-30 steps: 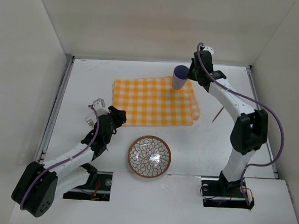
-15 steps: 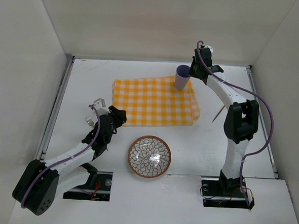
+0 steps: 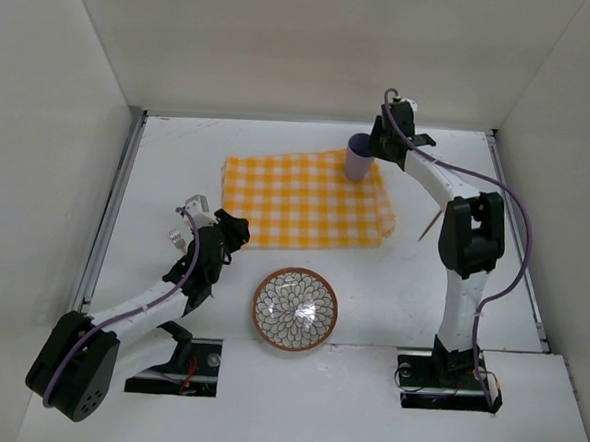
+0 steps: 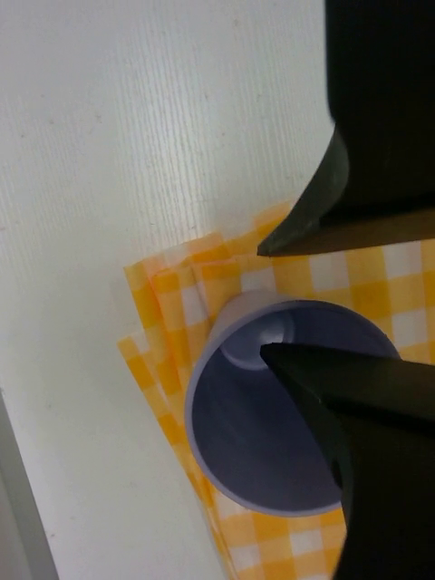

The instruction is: Set the dinner table for one person

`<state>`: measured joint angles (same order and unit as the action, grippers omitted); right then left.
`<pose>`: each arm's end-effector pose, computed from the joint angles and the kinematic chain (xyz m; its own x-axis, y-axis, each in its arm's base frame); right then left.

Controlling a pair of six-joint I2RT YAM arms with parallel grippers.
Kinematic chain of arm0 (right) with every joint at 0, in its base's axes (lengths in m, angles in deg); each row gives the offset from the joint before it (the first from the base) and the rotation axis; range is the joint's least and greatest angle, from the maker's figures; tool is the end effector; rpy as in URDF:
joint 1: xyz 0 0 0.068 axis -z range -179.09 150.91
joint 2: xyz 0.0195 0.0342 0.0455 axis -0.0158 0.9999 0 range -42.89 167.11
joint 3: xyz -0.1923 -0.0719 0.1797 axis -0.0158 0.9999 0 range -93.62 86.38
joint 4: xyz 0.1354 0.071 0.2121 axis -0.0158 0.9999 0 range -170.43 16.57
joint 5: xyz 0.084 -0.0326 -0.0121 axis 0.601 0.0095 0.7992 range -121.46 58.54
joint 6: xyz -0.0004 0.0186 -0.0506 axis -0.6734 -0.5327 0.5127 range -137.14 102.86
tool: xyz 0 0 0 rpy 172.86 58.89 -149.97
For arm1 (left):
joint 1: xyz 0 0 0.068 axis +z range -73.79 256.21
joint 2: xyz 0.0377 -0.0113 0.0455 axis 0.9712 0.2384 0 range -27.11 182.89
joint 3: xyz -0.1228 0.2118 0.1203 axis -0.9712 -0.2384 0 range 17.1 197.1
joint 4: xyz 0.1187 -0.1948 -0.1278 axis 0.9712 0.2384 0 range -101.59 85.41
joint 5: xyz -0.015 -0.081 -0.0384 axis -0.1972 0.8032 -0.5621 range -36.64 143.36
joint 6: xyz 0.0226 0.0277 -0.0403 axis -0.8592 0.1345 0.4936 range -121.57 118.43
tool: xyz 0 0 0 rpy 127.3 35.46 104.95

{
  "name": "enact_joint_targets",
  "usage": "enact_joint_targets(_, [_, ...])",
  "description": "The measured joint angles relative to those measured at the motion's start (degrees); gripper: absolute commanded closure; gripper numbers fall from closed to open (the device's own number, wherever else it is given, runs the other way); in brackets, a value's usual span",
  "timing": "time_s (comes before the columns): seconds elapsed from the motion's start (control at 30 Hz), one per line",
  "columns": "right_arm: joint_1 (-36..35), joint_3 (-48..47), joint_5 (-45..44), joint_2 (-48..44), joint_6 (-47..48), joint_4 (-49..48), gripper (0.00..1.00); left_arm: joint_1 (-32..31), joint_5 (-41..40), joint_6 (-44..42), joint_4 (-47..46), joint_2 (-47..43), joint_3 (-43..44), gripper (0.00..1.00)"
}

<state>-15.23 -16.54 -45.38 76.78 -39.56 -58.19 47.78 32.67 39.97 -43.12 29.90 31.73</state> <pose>0.4702 0.1271 0.2614 -0.5932 0.2136 -0.7762 0.1470 0.9767 0.1565 0.1846 -0.0855 0.1940 -0.2169 -0.5881 -0.7791 -0.0049 0.7988 -0.6016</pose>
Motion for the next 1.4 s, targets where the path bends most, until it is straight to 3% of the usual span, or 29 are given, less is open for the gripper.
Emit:
enact_joint_targets(0.27, [0.00,4.92,0.24,-3.58,0.00,-0.44,0.40,0.02,-0.22,0.02,0.00,0.22,-0.04,0.57])
enact_joint_targets(0.47, [-0.02,15.17,-0.39,-19.65,-0.76,-2.69,0.38,-0.07,-0.42,0.00,0.00,0.22,-0.04,0.58])
enact_joint_targets(0.53, [-0.13,20.79,-0.52,-27.30,-1.84,-5.03,0.50,-0.39,-0.48,0.00,0.02,0.15,-0.04,0.59])
enact_joint_targets(0.6, [-0.94,27.85,-0.72,-35.08,-3.26,-7.96,0.73,-0.87,-0.59,-0.07,0.02,-0.09,-0.04,0.65])
enact_joint_targets(0.67, [-3.58,36.09,-0.63,-42.21,-5.05,-10.56,0.81,-1.16,-0.66,-0.13,0.02,-0.48,-0.04,0.74])
enact_joint_targets(0.73, [-8.72,44.26,-0.63,-46.97,-7.10,-12.35,0.76,-1.44,-0.76,-0.37,0.15,-0.85,-0.04,0.76])
enact_joint_targets(0.83, [-18.84,56.48,0.33,-51.12,-10.43,-12.07,0.45,-1.70,-0.90,-0.44,0.76,-1.11,-0.02,0.76])
enact_joint_targets(0.9, [-24.57,63.23,1.36,-53.57,-12.90,-9.97,0.38,-1.99,-1.07,-0.44,1.16,-1.09,-0.02,0.72])
enact_joint_targets(1.0, [-30.29,69.24,2.58,-56.83,-16.65,-6.56,0.36,-2.64,-1.62,-0.63,1.49,-1.09,-0.02,0.67])
enact_joint_targets(1.17, [-36.92,70.79,3.45,-55.82,-21.70,-6.34,0.37,-2.99,-3.13,-1.05,1.70,-1.18,-0.02,0.66])
enact_joint_targets(1.4, [-38.69,71.14,4.96,-53.96,-25.03,-10.71,0.48,-2.97,-4.02,-1.73,1.88,-1.92,-0.02,0.66])
